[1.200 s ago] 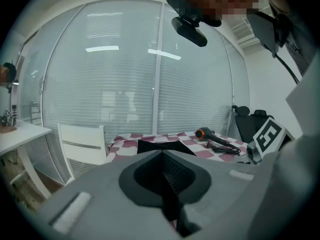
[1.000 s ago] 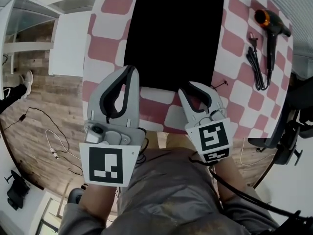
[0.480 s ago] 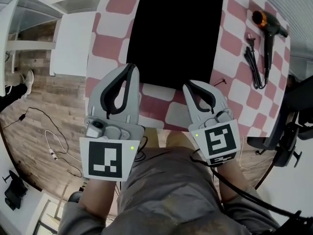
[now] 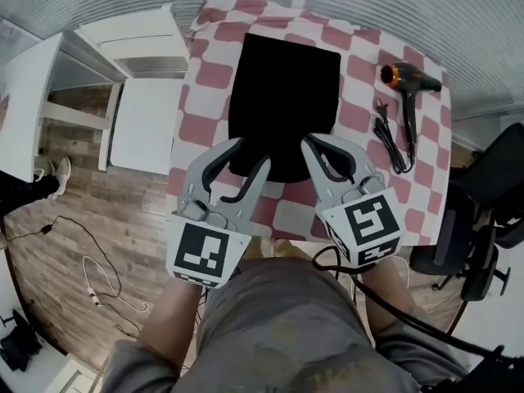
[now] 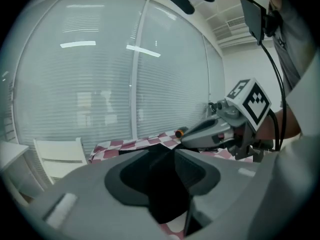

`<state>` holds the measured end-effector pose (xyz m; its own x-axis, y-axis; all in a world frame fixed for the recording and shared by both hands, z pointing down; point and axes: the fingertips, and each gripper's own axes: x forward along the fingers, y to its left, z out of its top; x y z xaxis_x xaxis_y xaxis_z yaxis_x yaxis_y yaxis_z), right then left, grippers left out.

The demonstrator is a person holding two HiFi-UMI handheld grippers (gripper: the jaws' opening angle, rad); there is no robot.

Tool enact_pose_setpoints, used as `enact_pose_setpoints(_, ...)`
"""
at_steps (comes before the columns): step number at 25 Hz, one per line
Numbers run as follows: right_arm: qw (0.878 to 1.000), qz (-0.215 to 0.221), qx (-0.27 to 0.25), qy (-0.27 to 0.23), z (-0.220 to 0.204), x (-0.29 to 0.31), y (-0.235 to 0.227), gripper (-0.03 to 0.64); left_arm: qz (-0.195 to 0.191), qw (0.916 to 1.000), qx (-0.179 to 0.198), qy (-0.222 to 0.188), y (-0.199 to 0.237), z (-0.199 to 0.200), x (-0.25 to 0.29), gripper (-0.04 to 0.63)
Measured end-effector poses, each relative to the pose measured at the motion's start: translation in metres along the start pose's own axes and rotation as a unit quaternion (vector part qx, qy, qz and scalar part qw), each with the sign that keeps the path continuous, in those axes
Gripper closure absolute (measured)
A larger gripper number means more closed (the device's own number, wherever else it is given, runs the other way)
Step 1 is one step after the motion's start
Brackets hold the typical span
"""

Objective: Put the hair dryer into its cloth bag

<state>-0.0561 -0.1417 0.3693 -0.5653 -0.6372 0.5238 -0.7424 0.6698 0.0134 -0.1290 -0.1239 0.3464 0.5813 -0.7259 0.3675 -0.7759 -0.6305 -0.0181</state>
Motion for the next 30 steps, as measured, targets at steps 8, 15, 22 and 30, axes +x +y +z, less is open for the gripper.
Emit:
enact_pose_setpoints(8,0.999,-0.012,-0.031,-0.035,0.043,-0.006,-0.011,0.578,0.0,0.9929,0.11,0.046,-0.018,0.002,0.028,0.368)
enact_pose_setpoints(15,0.999,-0.017,-0.02,-0.039,0.041,-0.011,-0.01,0.578,0.021,0.9868,0.146,0.068,-0.01,0.0,0.046,0.37)
enact_pose_setpoints(22,0.999,-0.034,0.003,-0.033,0.032,-0.013,-0.013,0.578,0.012,0.9754,0.205,0.079,-0.018,0.007,0.053,0.581)
enact_pose_setpoints(30,0.992,-0.104,0.039,-0.056,0.033,-0.047,-0.044,0.494,-0.041,0.9756,0.185,0.111,-0.019,0.014,0.061,0.581)
